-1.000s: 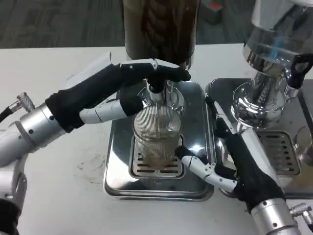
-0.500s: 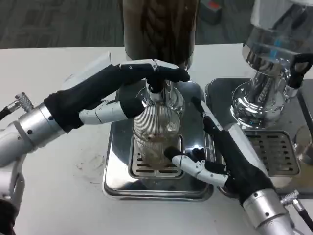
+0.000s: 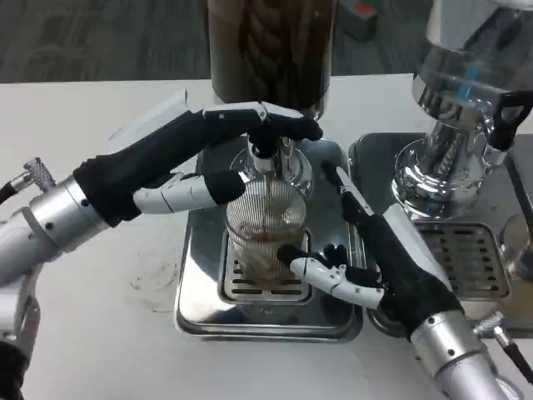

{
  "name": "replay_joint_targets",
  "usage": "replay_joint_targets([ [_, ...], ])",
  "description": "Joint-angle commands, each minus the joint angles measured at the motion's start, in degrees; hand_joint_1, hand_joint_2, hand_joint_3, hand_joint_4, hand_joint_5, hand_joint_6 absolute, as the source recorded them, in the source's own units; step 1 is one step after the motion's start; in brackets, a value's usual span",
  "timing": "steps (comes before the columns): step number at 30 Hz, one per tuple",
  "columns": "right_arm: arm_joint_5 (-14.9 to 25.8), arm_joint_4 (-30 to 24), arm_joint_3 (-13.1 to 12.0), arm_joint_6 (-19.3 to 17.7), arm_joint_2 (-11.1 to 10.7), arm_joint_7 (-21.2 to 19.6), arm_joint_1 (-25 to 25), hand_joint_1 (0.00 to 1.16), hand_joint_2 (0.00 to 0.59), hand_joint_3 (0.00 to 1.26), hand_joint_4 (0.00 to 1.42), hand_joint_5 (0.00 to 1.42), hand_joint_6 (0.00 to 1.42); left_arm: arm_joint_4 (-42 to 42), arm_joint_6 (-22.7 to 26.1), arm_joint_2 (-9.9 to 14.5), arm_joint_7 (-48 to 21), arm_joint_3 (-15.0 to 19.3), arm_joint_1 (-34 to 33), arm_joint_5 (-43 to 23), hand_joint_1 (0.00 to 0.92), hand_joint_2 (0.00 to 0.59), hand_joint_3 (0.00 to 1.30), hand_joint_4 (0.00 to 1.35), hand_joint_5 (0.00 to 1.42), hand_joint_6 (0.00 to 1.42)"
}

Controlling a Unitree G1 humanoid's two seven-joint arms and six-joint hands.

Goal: Grasp the cup under the faucet to collect the drink, then remove the cup.

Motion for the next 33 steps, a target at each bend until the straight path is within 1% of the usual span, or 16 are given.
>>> replay_joint_targets([
  [1, 1.2, 1.1, 0.1, -0.3, -0.2, 0.8, -1.4, 0.52, 0.194, 0.00, 0.00, 0.00, 0.08, 0.1, 0.0, 1.1, -0.7, -1.3, 1.9, 2.4, 0.000, 0.077, 0.35, 0.25, 0.24, 0.19],
  [14, 2.6, 4.8, 0.6, -1.2, -0.2, 1.8, -4.7, 0.51, 0.200, 0.00, 0.00, 0.00, 0.08, -0.2, -0.2, 1.6, 0.0, -1.3, 2.5, 2.6, 0.000, 0.078, 0.35, 0.26, 0.24, 0.19],
  [18, 2.9, 5.7, 0.8, -1.6, 0.0, 1.5, -5.2, 0.51, 0.201, 0.00, 0.00, 0.00, 0.09, -0.4, -0.2, 1.8, 0.2, -1.4, 2.9, 2.6, 0.000, 0.078, 0.35, 0.26, 0.24, 0.18],
  [33, 3.6, 5.7, 0.8, -1.8, 0.2, 1.5, -5.7, 0.51, 0.201, 0.00, 0.00, 0.00, 0.09, -1.1, 0.0, 2.0, 0.8, -1.5, 3.6, 2.8, 0.000, 0.078, 0.35, 0.26, 0.24, 0.17],
])
